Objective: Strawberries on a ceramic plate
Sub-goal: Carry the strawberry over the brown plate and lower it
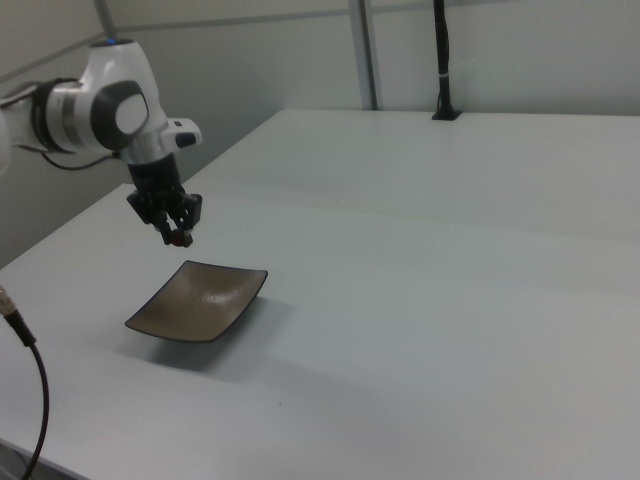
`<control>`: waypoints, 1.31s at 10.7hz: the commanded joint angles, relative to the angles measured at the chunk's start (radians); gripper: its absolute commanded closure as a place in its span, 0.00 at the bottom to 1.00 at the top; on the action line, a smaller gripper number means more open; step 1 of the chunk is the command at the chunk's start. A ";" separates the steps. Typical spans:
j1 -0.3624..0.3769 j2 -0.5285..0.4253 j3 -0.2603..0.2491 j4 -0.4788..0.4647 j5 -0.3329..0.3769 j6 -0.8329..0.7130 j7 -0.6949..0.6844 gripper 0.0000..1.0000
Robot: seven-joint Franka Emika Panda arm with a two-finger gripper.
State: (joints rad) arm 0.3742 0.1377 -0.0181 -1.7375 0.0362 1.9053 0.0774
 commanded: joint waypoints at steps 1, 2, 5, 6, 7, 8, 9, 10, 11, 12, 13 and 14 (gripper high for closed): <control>0.008 0.069 -0.011 -0.022 0.034 0.124 0.033 0.86; 0.008 0.091 -0.011 -0.027 0.040 0.159 0.035 0.86; 0.017 0.157 -0.011 -0.042 0.041 0.205 0.035 0.86; 0.018 0.166 -0.010 -0.059 0.041 0.218 0.036 0.85; 0.018 0.171 -0.010 -0.077 0.041 0.234 0.036 0.84; 0.020 0.183 -0.010 -0.088 0.039 0.247 0.036 0.84; 0.023 0.191 -0.010 -0.093 0.033 0.248 0.036 0.84; 0.025 0.201 -0.010 -0.093 0.031 0.248 0.036 0.84; 0.025 0.206 -0.008 -0.093 0.030 0.248 0.036 0.81; 0.025 0.206 -0.009 -0.093 0.028 0.247 0.036 0.71; 0.025 0.204 -0.008 -0.093 0.028 0.247 0.036 0.38; 0.026 0.203 -0.008 -0.094 0.027 0.241 0.035 0.04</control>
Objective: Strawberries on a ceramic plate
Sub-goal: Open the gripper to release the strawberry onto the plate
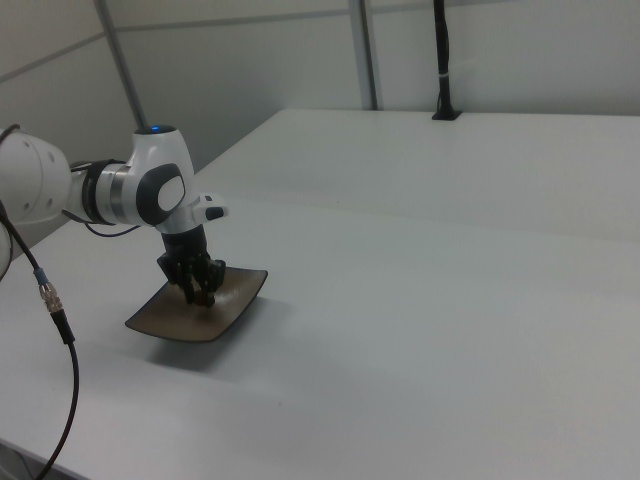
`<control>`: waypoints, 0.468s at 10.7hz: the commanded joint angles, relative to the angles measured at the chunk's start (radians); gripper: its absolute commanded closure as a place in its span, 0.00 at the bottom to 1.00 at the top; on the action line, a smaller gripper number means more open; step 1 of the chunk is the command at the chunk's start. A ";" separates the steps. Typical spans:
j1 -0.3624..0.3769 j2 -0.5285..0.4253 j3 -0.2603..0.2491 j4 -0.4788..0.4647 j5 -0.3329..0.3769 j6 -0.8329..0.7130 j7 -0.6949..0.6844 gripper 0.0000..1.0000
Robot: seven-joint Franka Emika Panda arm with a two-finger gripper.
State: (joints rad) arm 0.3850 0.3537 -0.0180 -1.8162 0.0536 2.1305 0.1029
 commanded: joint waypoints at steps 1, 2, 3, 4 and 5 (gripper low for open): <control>0.017 -0.018 -0.008 -0.021 0.011 0.014 0.011 0.00; 0.017 -0.030 -0.008 -0.015 0.011 0.008 0.020 0.00; 0.017 -0.062 -0.008 -0.015 0.011 0.003 0.029 0.00; 0.017 -0.091 -0.008 -0.015 0.011 -0.020 0.032 0.00; 0.009 -0.129 -0.008 -0.014 0.009 -0.058 0.034 0.00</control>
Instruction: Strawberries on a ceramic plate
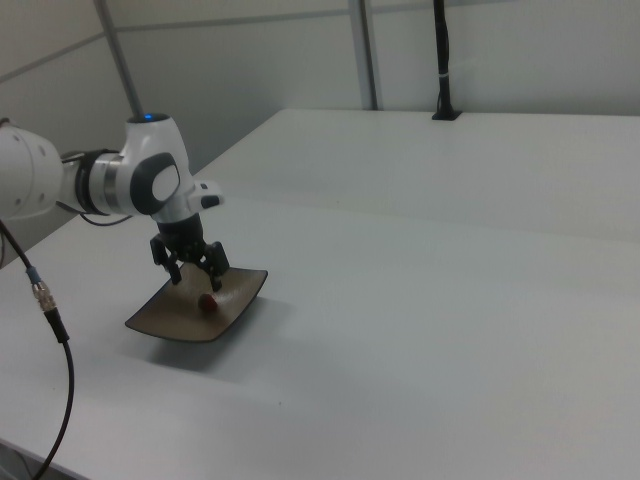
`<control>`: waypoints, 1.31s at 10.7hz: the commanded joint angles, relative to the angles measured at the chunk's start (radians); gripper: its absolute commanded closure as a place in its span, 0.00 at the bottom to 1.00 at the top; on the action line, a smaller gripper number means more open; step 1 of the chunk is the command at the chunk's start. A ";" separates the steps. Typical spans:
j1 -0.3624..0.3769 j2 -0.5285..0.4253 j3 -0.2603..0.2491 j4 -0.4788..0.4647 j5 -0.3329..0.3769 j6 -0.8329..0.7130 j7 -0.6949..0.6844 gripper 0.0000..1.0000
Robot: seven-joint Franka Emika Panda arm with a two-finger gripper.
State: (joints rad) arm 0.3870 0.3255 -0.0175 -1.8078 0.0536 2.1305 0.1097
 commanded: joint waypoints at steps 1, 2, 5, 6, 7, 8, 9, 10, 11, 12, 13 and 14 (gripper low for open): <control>0.001 -0.144 -0.010 -0.015 0.008 -0.119 0.025 0.00; -0.020 -0.199 -0.012 -0.009 -0.001 -0.174 0.025 0.00; -0.057 -0.301 -0.036 0.086 -0.027 -0.392 0.027 0.00; -0.060 -0.313 -0.048 0.120 -0.044 -0.446 0.027 0.00; -0.075 -0.334 -0.064 0.136 -0.049 -0.471 0.027 0.00; -0.091 -0.364 -0.076 0.136 -0.049 -0.475 0.027 0.00; -0.117 -0.384 -0.078 0.134 -0.049 -0.498 0.025 0.00; -0.149 -0.387 -0.078 0.136 -0.051 -0.517 0.012 0.00; -0.166 -0.385 -0.076 0.133 -0.051 -0.509 0.004 0.00; -0.184 -0.384 -0.075 0.131 -0.049 -0.498 -0.024 0.00; -0.195 -0.382 -0.073 0.127 -0.049 -0.479 -0.078 0.00; -0.195 -0.379 -0.068 0.113 -0.049 -0.451 -0.129 0.00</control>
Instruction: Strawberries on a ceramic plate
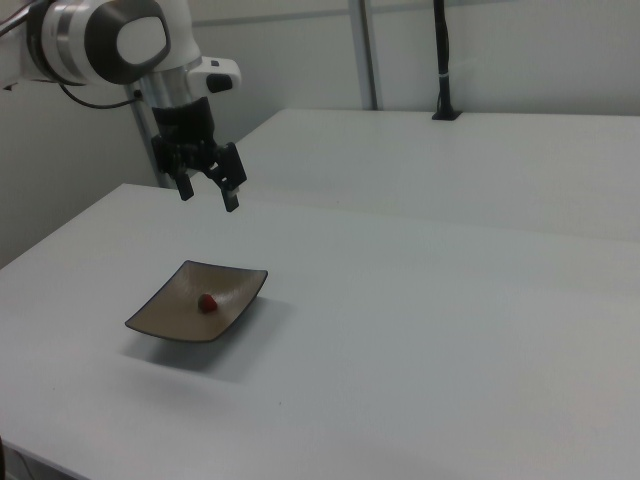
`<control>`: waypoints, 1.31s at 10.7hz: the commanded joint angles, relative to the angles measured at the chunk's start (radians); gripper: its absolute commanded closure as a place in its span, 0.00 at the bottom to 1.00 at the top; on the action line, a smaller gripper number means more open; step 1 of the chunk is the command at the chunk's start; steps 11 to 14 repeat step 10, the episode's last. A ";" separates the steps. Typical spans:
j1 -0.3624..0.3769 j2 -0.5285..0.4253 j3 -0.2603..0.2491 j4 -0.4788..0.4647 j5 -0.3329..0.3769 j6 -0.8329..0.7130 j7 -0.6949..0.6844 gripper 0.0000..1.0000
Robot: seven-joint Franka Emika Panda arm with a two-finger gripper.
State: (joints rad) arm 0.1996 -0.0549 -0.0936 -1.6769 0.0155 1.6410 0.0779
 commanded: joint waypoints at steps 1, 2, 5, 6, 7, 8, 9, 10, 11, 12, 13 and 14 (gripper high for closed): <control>-0.008 0.003 0.015 -0.018 -0.009 0.068 -0.104 0.00; -0.009 0.004 0.015 -0.015 0.000 0.077 -0.110 0.00; -0.023 0.010 0.086 -0.017 -0.006 0.080 -0.099 0.00; -0.040 0.015 0.112 -0.017 -0.008 0.082 -0.096 0.00; -0.045 0.018 0.118 -0.015 -0.006 0.091 -0.096 0.00; -0.045 0.021 0.118 -0.014 -0.005 0.092 -0.098 0.00; -0.045 0.023 0.118 -0.014 -0.005 0.092 -0.096 0.00; -0.045 0.024 0.118 -0.015 -0.003 0.092 -0.095 0.00; -0.045 0.024 0.118 -0.015 -0.003 0.092 -0.095 0.00; -0.045 0.024 0.118 -0.015 -0.003 0.092 -0.095 0.00; -0.045 0.024 0.118 -0.015 -0.003 0.092 -0.095 0.00; -0.045 0.024 0.118 -0.015 -0.003 0.092 -0.095 0.00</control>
